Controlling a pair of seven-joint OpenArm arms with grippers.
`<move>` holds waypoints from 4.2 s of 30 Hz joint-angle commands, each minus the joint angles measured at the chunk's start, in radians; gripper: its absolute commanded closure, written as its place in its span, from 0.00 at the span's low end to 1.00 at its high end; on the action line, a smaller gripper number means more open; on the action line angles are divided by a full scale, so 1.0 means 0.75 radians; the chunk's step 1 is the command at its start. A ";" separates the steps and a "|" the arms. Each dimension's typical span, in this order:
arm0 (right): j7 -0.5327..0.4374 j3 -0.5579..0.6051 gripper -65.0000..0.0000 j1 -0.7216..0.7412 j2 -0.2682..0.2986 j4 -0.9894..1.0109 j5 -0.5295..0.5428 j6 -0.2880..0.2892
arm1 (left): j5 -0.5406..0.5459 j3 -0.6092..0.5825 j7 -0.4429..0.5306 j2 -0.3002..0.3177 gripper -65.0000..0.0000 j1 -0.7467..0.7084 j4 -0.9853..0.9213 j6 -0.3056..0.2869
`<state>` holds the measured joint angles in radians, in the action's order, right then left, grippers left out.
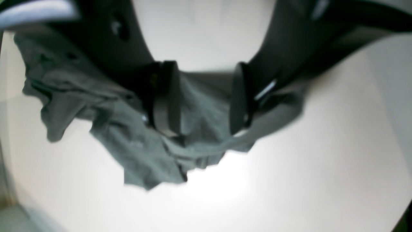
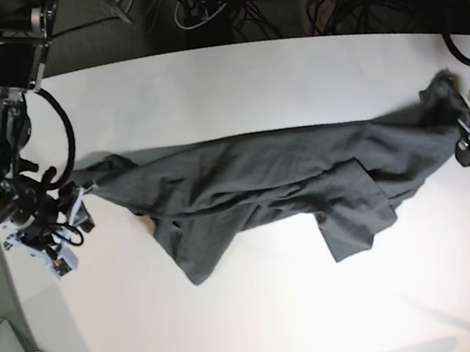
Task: Layout the t-shirt on the table in an organized manner, then fold the t-shirt properly
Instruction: 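Release the left gripper and regrasp the t-shirt edge nearer the middle, then drag the grasped fabric with the left gripper away from the right gripper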
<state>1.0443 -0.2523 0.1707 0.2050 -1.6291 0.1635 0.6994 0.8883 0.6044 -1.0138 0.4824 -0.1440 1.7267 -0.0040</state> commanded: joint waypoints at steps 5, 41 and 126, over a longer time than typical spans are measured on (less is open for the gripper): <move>-0.029 -0.004 0.53 0.027 0.018 -0.022 0.010 -0.002 | 0.032 0.040 -0.004 0.023 0.35 0.015 0.047 -0.002; -0.029 -0.010 0.53 -0.020 0.067 -0.022 0.008 -0.002 | -0.445 -0.281 0.221 -0.562 0.17 0.326 -0.374 0.000; -0.033 -0.012 0.53 -0.180 0.084 -0.026 0.010 -0.002 | -0.649 -0.854 0.766 -0.495 0.49 1.263 -0.855 0.010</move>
<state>1.0363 -0.2569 0.0181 0.2543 -1.6299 0.1627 0.6998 0.3996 -0.0395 -0.4698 0.1097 0.7612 1.0691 0.0116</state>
